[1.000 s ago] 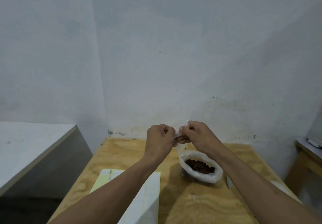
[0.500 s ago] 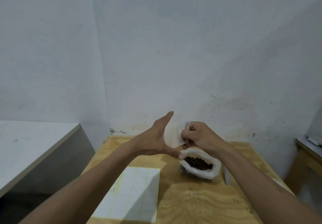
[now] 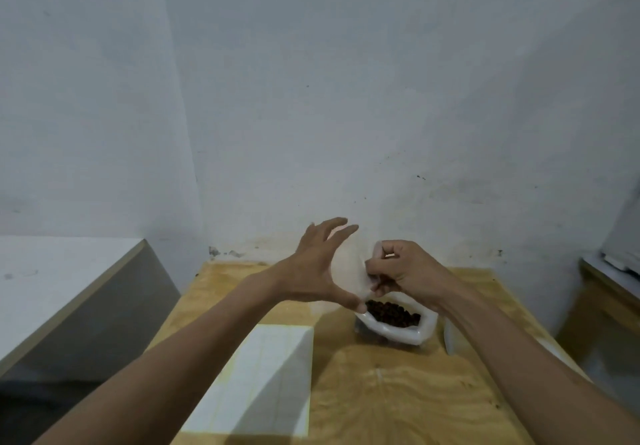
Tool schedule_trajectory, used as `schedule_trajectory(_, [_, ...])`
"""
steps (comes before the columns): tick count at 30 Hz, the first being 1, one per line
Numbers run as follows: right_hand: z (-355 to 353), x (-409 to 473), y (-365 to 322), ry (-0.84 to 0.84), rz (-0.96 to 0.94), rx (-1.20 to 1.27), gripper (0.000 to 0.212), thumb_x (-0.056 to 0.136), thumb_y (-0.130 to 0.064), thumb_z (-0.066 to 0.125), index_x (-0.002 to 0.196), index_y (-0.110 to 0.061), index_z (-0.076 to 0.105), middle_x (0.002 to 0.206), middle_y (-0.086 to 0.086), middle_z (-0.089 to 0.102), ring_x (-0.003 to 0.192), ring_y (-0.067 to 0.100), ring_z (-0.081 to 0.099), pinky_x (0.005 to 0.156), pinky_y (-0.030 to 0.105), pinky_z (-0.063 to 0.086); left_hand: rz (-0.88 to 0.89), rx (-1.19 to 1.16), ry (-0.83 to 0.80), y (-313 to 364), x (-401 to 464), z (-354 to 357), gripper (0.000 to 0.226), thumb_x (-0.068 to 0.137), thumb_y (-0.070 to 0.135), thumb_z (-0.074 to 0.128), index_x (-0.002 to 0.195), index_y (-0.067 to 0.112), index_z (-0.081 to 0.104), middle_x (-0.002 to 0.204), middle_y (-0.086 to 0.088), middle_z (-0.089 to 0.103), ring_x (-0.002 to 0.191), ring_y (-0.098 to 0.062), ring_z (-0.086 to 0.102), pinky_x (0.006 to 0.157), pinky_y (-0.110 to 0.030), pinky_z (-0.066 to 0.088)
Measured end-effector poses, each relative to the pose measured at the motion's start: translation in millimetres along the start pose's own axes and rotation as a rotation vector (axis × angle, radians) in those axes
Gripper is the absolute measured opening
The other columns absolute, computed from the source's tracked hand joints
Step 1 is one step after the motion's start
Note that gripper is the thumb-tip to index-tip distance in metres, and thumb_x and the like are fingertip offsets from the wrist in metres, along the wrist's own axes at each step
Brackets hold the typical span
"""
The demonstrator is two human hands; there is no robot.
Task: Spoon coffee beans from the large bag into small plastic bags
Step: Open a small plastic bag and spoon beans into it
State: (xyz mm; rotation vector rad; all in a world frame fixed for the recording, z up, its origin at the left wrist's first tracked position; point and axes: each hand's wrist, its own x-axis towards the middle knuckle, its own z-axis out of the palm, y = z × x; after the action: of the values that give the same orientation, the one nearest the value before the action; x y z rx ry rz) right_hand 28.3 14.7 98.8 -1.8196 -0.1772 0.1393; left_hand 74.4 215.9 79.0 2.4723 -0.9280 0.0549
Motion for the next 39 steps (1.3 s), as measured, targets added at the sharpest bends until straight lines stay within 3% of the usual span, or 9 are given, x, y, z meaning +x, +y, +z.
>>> schedule_trajectory(2, [-0.8,-2.3,-2.0,-0.01,-0.014,-0.02,0.023,0.089,0.005,0.063,0.07,-0.004,0.053,0.06,0.009,0.059,0.057,0.018,0.06,0.06,0.029,0.056,0.024,-0.014,-0.013,5.4,0.6,0.3,0.119,0.066,0.057,0.088,0.158,0.03,0.018,0.162,0.01,0.017,0.149,-0.007,0.008,0.126,-0.038,0.005])
schedule_trajectory(8, [3.2,-13.7,-5.0,0.001,0.012,-0.057,0.018,0.094,0.0,0.062,0.079,-0.005,0.054,0.068,0.016,0.06,0.061,0.021,0.064,0.063,0.032,0.06,0.016,-0.11,0.032,11.7,-8.1,-0.9,0.103,0.069,0.04,0.09,0.151,0.028,0.03,0.127,0.012,0.036,0.122,-0.009,0.036,0.099,-0.022,0.037])
schedule_trajectory(14, [10.7,-18.2,-0.9,0.399,-0.208,-0.464,0.017,0.078,-0.023,0.087,0.086,-0.021,0.071,0.085,-0.009,0.071,0.078,0.005,0.067,0.07,0.019,0.052,0.046,0.093,0.136,4.5,-10.5,1.9,0.104,0.062,0.055,0.087,0.146,0.023,0.034,0.119,0.006,0.035,0.112,-0.014,0.035,0.099,-0.033,0.043])
schedule_trajectory(18, [5.8,-21.3,-10.5,0.19,-0.176,-0.436,0.019,0.082,-0.013,0.08,0.073,-0.03,0.079,0.073,-0.016,0.074,0.069,-0.005,0.066,0.061,0.008,0.045,0.124,0.174,0.184,15.1,-8.5,6.9,0.099,0.061,0.049,0.09,0.141,0.018,0.041,0.114,0.003,0.036,0.105,-0.016,0.036,0.093,-0.03,0.04])
schedule_trajectory(22, [1.4,-20.3,-9.6,0.012,-0.09,-0.353,0.037,0.085,-0.001,0.067,0.067,-0.032,0.077,0.062,-0.002,0.063,0.06,0.006,0.054,0.063,0.021,0.045,0.114,0.066,0.15,20.6,-5.2,16.1,0.106,0.063,0.051,0.09,0.148,0.019,0.036,0.123,0.004,0.037,0.112,-0.016,0.042,0.095,-0.026,0.041])
schedule_trajectory(26, [-4.0,-10.5,3.0,-0.015,-0.056,-0.365,0.013,0.086,-0.008,0.07,0.085,-0.016,0.08,0.092,0.025,0.07,0.072,0.016,0.059,0.071,0.032,0.049,0.064,-0.074,0.108,13.5,-3.8,19.1,0.097,0.067,0.049,0.09,0.146,0.018,0.044,0.125,0.012,0.046,0.115,-0.007,0.047,0.096,-0.022,0.042])
schedule_trajectory(30, [-5.1,-1.3,9.1,-0.021,-0.054,-0.377,0.006,0.084,-0.024,0.079,0.088,-0.021,0.082,0.089,0.009,0.077,0.075,0.016,0.068,0.075,0.028,0.051,0.022,-0.086,0.145,5.8,-0.3,24.5,0.081,0.069,0.05,0.087,0.136,0.02,0.054,0.121,0.011,0.055,0.11,-0.007,0.055,0.095,-0.034,0.049])
schedule_trajectory(34, [-6.6,3.5,12.6,0.097,-0.099,-0.41,0.012,0.086,-0.018,0.075,0.089,-0.028,0.08,0.081,-0.01,0.077,0.075,-0.003,0.069,0.071,0.017,0.05,0.014,-0.021,0.162,4.2,5.7,27.0,0.085,0.071,0.053,0.085,0.14,0.019,0.049,0.127,0.007,0.056,0.113,-0.012,0.055,0.094,-0.034,0.049])
schedule_trajectory(39, [-36.8,0.0,23.1,0.373,-0.086,-0.423,0.014,0.087,-0.012,0.076,0.097,-0.021,0.08,0.082,-0.005,0.076,0.074,0.016,0.075,0.067,0.028,0.063,-0.04,0.075,0.193,-1.5,11.2,32.0,0.093,0.072,0.06,0.08,0.147,0.021,0.041,0.13,0.004,0.052,0.114,-0.02,0.053,0.093,-0.032,0.044])
